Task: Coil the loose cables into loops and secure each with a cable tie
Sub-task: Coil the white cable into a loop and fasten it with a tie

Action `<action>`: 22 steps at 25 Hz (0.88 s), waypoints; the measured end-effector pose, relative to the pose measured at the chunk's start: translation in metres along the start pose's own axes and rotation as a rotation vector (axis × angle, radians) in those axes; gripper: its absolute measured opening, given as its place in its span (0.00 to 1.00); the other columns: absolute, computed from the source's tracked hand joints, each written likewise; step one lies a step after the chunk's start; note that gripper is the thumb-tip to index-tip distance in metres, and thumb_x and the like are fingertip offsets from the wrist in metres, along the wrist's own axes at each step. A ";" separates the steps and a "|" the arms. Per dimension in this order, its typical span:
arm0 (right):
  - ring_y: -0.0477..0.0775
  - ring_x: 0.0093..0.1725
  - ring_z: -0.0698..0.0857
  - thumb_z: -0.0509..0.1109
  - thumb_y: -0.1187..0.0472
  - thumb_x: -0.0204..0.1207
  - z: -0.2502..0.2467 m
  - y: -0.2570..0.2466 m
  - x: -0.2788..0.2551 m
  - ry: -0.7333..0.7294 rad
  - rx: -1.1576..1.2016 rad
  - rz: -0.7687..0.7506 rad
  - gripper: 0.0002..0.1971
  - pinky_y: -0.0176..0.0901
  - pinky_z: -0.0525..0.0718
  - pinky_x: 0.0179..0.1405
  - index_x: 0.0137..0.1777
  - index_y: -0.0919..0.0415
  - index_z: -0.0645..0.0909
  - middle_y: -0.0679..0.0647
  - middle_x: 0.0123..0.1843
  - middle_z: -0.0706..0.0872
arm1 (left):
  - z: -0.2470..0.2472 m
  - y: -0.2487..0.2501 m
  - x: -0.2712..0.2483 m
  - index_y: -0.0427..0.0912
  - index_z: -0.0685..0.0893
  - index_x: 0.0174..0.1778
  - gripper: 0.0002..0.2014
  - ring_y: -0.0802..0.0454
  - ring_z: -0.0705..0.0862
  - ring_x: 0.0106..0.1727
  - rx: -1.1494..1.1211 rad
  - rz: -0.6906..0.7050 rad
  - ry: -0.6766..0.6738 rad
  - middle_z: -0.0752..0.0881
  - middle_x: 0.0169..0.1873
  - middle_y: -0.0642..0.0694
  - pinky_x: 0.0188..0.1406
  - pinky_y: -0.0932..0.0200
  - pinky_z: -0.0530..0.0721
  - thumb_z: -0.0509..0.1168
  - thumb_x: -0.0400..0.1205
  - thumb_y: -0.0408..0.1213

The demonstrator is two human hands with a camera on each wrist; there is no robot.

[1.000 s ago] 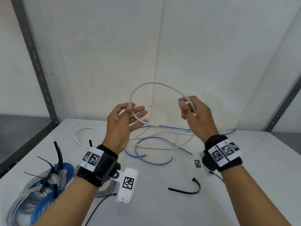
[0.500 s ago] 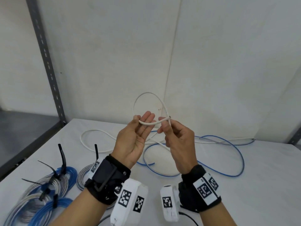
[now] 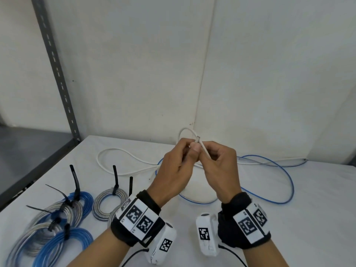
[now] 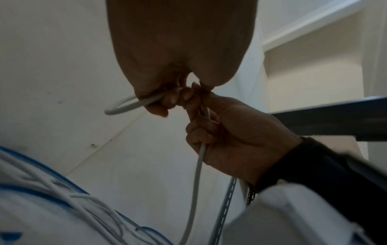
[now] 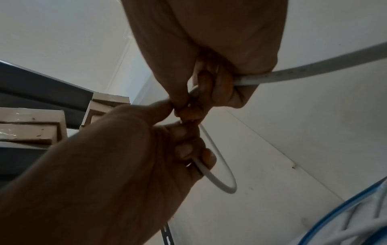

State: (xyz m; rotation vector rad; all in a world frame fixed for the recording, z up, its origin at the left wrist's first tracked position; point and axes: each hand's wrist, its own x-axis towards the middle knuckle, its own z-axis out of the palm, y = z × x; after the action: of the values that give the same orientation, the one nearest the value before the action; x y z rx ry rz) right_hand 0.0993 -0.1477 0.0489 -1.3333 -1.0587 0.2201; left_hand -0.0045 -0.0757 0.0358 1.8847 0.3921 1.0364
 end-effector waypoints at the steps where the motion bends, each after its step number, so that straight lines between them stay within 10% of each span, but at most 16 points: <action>1: 0.46 0.39 0.91 0.70 0.60 0.85 0.001 -0.002 0.000 -0.003 -0.009 0.007 0.09 0.38 0.87 0.43 0.50 0.61 0.92 0.49 0.38 0.93 | -0.001 0.001 0.001 0.49 0.84 0.58 0.14 0.56 0.88 0.50 -0.013 -0.006 -0.011 0.90 0.45 0.52 0.55 0.51 0.86 0.55 0.93 0.50; 6: 0.41 0.30 0.76 0.59 0.59 0.91 0.001 -0.010 0.000 0.020 -0.045 -0.051 0.15 0.35 0.73 0.36 0.53 0.56 0.89 0.43 0.31 0.80 | -0.017 0.003 0.009 0.46 0.90 0.55 0.18 0.49 0.70 0.34 -0.229 -0.171 0.049 0.71 0.32 0.44 0.39 0.54 0.74 0.54 0.94 0.44; 10: 0.47 0.40 0.84 0.61 0.61 0.90 0.007 -0.020 -0.007 -0.164 -0.099 -0.249 0.12 0.37 0.81 0.41 0.57 0.59 0.87 0.47 0.40 0.86 | -0.024 0.015 0.013 0.40 0.90 0.45 0.19 0.49 0.82 0.40 -0.591 -0.348 -0.001 0.83 0.34 0.44 0.48 0.53 0.84 0.55 0.92 0.39; 15: 0.43 0.38 0.83 0.65 0.62 0.89 0.007 -0.011 -0.008 -0.302 -0.225 -0.278 0.10 0.27 0.74 0.39 0.58 0.57 0.88 0.41 0.36 0.83 | -0.042 0.021 0.021 0.34 0.90 0.57 0.19 0.43 0.92 0.55 -1.013 -0.478 0.017 0.92 0.52 0.39 0.54 0.52 0.90 0.55 0.89 0.39; 22: 0.42 0.36 0.80 0.64 0.56 0.89 0.001 -0.002 -0.007 -0.444 -0.342 -0.221 0.12 0.27 0.74 0.39 0.49 0.55 0.88 0.35 0.32 0.79 | -0.053 0.027 0.024 0.35 0.87 0.56 0.17 0.52 0.82 0.29 -1.177 -0.492 0.006 0.82 0.29 0.49 0.51 0.54 0.82 0.54 0.89 0.39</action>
State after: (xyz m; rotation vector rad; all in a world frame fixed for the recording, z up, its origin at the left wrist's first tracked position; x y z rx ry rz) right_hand 0.0942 -0.1525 0.0470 -1.4929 -1.6661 0.1780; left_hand -0.0358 -0.0444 0.0818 0.6758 0.1532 0.6701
